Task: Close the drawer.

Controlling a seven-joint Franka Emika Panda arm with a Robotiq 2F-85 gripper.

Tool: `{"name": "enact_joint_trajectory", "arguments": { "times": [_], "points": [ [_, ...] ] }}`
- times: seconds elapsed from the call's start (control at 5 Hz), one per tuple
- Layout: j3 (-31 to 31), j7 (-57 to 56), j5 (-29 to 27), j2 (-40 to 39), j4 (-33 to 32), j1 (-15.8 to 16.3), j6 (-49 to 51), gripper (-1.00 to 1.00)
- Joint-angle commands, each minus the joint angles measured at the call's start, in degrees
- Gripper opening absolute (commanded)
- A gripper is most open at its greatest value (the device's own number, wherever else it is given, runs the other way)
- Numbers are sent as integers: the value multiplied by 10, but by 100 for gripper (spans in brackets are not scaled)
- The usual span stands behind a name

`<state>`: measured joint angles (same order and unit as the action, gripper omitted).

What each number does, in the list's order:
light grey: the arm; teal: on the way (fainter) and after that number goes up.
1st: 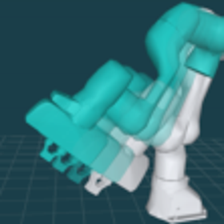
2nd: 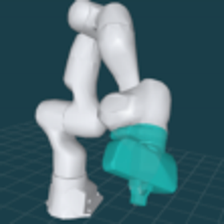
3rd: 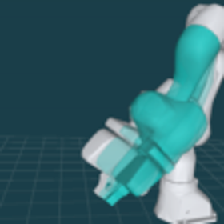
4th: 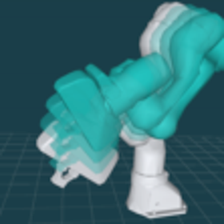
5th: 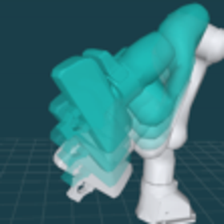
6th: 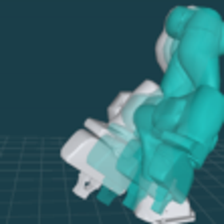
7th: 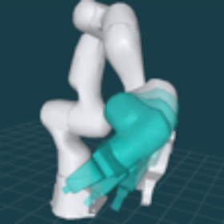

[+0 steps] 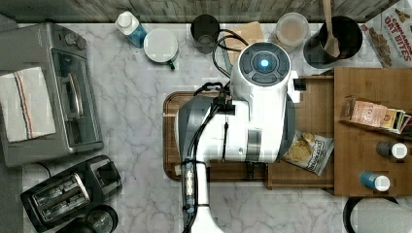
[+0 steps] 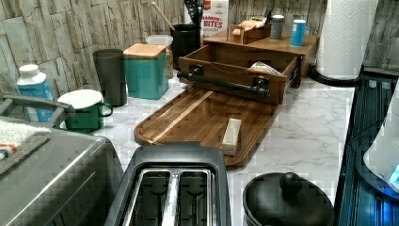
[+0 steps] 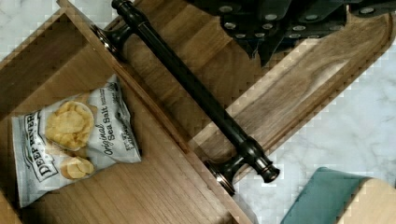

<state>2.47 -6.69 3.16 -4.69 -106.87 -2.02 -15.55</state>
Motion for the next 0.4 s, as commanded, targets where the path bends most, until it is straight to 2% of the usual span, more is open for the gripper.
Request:
{"name": "enact_joint_trajectory", "arguments": {
  "times": [0.2,0.4],
  "points": [
    [-22,-121,-18,5,-72,12,-89,-100],
    [-31,-175,15,7,-114,27,-145,-100]
  ]
}}
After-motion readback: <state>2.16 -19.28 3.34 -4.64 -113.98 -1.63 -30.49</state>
